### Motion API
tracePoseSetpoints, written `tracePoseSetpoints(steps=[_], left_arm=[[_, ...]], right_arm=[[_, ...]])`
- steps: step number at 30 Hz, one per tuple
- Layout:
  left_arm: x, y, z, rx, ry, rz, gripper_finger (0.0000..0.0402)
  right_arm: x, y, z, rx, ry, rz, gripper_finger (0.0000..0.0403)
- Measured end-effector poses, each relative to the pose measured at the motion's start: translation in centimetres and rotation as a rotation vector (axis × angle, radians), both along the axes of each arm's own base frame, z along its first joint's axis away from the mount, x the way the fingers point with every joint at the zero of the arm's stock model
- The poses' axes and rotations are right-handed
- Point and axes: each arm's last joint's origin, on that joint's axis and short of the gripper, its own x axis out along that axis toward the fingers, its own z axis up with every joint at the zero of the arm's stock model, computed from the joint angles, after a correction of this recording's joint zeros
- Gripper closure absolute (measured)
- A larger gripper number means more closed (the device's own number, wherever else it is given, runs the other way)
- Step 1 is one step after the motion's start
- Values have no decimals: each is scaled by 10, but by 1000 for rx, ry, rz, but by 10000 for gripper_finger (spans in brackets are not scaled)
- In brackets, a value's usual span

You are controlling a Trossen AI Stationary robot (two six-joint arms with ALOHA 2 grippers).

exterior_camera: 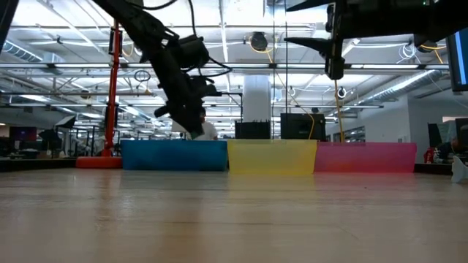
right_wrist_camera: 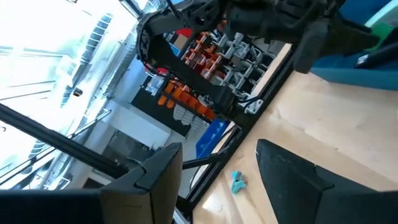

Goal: Pick and place Stapler, Stapler remover, tape
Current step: Put the small green stapler into the blue bin, then put the left light blue staple remover into the yellow bin

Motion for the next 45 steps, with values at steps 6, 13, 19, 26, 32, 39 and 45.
tracePoseSetpoints(steps=[6,13,19,26,32,39,45], left_arm=[[20,4,-1,25,-22,-34,335],[38,13,-16,-1,36,-52,334],[45,18,-34,-50,127,-68,326],[47,17,-32,-47,120,-91,312],[46,17,-32,-56,124,-84,241],[38,13,-20,-121,108,-95,164],[15,-18,31,-209,83,-91,149]], right_arm=[[0,-6,-1,2,14,-27,202],[1,-10,-2,0,15,7,202],[1,-11,-1,-1,14,23,202],[1,-11,-2,-3,15,23,202],[1,-10,-2,-4,16,46,203],[1,-8,-2,-7,15,116,200],[1,-8,-2,-12,16,127,202]])
